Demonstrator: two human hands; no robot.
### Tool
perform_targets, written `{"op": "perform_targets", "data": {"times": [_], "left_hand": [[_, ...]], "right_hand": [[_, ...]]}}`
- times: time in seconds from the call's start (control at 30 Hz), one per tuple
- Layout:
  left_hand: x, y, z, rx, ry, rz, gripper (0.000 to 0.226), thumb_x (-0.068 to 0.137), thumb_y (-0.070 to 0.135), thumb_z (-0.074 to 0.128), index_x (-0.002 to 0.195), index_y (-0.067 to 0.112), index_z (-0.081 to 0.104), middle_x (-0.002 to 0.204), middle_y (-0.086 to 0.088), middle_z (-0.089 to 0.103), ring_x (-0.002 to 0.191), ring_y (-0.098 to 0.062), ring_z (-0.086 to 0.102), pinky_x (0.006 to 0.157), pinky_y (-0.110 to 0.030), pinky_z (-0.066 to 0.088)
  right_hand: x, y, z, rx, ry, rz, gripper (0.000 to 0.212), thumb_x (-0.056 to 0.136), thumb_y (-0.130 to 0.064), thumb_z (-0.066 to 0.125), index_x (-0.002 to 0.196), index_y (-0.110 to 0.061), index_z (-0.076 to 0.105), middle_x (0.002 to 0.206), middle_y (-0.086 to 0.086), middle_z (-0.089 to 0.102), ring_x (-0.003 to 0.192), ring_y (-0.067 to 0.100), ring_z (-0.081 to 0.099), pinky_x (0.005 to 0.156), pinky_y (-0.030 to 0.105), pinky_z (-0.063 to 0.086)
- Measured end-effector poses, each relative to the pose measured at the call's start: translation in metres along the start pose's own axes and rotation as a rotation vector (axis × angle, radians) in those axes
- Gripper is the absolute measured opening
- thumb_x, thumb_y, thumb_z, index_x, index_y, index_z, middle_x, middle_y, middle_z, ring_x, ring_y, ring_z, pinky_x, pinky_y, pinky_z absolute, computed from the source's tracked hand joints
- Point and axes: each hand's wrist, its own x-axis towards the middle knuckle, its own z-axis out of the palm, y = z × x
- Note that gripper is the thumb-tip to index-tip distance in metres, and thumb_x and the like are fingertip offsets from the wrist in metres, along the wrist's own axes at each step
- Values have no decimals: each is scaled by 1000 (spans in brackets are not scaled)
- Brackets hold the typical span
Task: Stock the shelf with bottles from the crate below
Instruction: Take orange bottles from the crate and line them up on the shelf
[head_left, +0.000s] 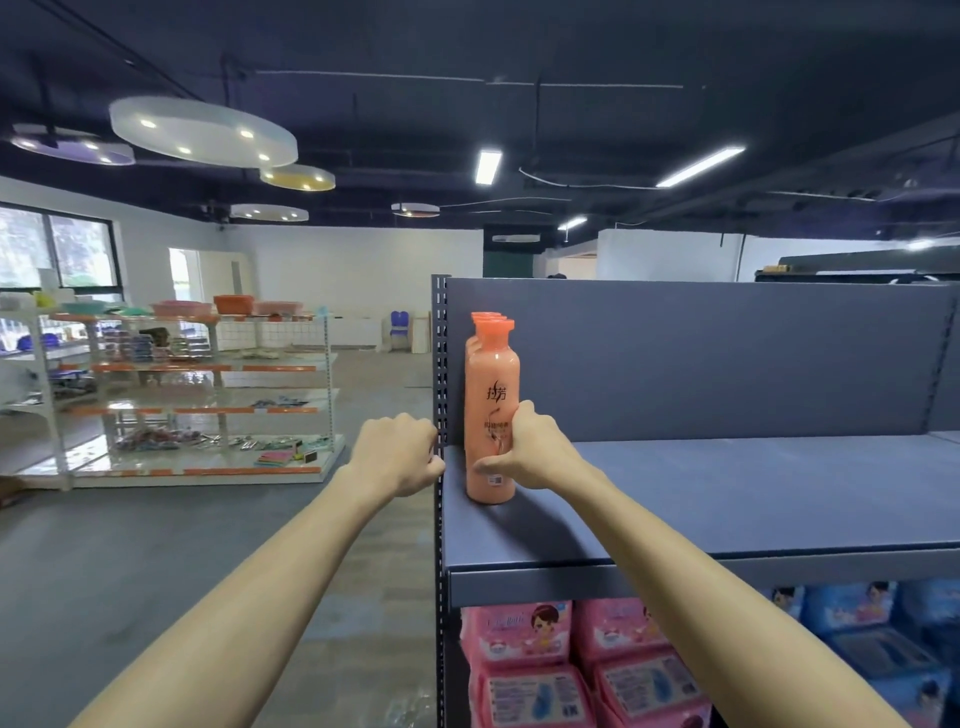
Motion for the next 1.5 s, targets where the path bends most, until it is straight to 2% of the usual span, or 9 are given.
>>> {"op": "perform_targets", "data": {"times": [0.2,0.33,0.57,0.7,0.83,1.03,1.2,1.37,1.5], "left_hand": [[9,1,9,-28,34,-1,18,82,34,51,78,17,56,81,-7,63,77,-32,63,61,-31,42],[10,6,14,-24,35,13,17,81,34,50,79,17,55,85,-8,65,78,-33,62,59,-30,37],[-4,16,5,3,93,38,18,85,36,48,77,20,48,85,-6,64,80,-32,62,60,-31,33],[-17,16,-8,9,90,37,18,83,34,49,75,19,49,81,-6,63,75,-31,62,59,-30,39],[-27,26,-24,11,87,31,20,83,35,49,74,18,50,79,-5,63,72,-30,61,59,-30,40],[-47,67,-45,27,98,72,21,86,36,49,76,18,48,84,-6,65,76,-31,63,63,-31,45],[-62,113,-65,65,108,116,24,87,38,48,81,17,54,90,-7,66,79,-31,64,61,-30,40],[-84,162,-78,61,73,137,26,88,40,47,87,15,56,91,-6,65,80,-30,63,61,-31,39],[-109,197,-86,23,26,152,24,87,40,50,88,17,54,94,-5,65,85,-30,62,61,-31,36]], "right_hand": [[8,0,1,-1,-6,5,68,73,-38,87,114,-11,39,121,11,56,105,29,59,86,40,53],[8,1,2,14,-4,-6,65,74,-37,85,113,-13,38,122,11,55,106,28,59,83,37,52],[3,0,2,8,-12,10,69,76,-38,84,120,-9,38,124,13,55,108,31,58,87,40,53],[-12,4,5,-45,0,8,60,79,-35,81,110,-10,36,119,15,55,101,32,59,78,38,50],[-40,19,-8,-156,22,-2,53,86,-44,73,105,-10,36,103,10,49,97,32,55,69,35,42],[-75,36,-48,-276,58,-44,35,92,-34,62,99,-10,38,93,8,50,82,28,50,59,33,39],[-114,59,-80,-366,77,-51,32,92,-32,60,104,-7,43,93,9,51,83,29,51,65,34,40],[-152,91,-106,-429,63,-66,39,93,-34,58,119,-7,50,115,14,58,101,34,58,79,38,50],[-185,117,-113,-456,59,-95,37,93,-36,57,117,-9,52,119,12,61,104,35,59,83,40,51]]}}
